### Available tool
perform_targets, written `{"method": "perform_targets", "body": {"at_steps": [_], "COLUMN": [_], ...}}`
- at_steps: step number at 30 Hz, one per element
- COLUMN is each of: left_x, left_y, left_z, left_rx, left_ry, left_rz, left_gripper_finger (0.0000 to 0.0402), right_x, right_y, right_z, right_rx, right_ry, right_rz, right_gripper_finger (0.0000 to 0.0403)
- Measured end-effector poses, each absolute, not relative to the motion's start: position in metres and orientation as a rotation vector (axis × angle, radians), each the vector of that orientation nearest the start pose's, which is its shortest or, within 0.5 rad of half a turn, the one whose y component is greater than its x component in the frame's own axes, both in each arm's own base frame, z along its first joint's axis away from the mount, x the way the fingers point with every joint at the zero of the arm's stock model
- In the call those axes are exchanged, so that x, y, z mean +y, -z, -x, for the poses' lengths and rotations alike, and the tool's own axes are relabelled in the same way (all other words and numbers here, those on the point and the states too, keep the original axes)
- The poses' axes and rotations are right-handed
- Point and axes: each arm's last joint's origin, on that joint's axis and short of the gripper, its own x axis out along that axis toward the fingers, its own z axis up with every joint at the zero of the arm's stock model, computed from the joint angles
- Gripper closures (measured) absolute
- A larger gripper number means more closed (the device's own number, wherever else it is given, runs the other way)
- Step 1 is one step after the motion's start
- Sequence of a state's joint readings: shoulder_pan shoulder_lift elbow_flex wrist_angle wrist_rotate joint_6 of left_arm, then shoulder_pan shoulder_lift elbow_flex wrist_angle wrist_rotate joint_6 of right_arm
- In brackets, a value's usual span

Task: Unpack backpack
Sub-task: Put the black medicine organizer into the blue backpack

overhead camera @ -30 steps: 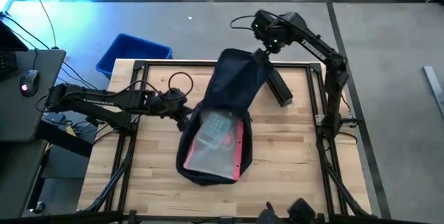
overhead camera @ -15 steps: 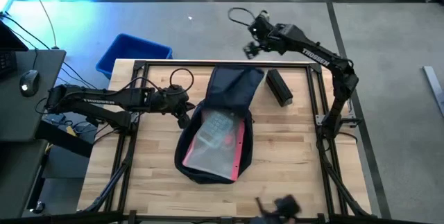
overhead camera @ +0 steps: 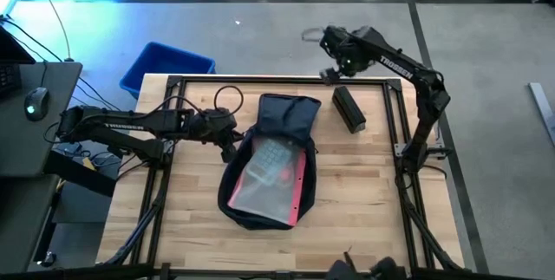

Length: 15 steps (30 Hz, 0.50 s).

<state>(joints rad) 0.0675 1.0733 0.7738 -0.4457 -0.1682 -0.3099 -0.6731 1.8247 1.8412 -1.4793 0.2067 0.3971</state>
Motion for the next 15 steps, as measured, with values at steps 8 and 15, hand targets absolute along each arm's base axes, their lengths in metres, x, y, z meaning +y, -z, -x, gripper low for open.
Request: {"method": "perform_targets", "body": {"at_steps": [8,15], "left_x": [0.026,0.027], "left_y": [-0.255,-0.254], "left_z": [-0.215,-0.215], "left_rx": [0.712,0.705], "left_ry": [-0.355,-0.374], "left_rz": [0.227,0.278], "left_gripper_finger": [0.0402,0.0402], "right_x": [-0.208,-0.206], "right_y": [-0.287,-0.241], "right_z": [-0.258,-0.250], "right_rx": [1.493,1.574], "right_ry": [0.900,0.873], "right_rz": [-0.715,-0.752], "right_gripper_finger": [0.0121,0.0120]}}
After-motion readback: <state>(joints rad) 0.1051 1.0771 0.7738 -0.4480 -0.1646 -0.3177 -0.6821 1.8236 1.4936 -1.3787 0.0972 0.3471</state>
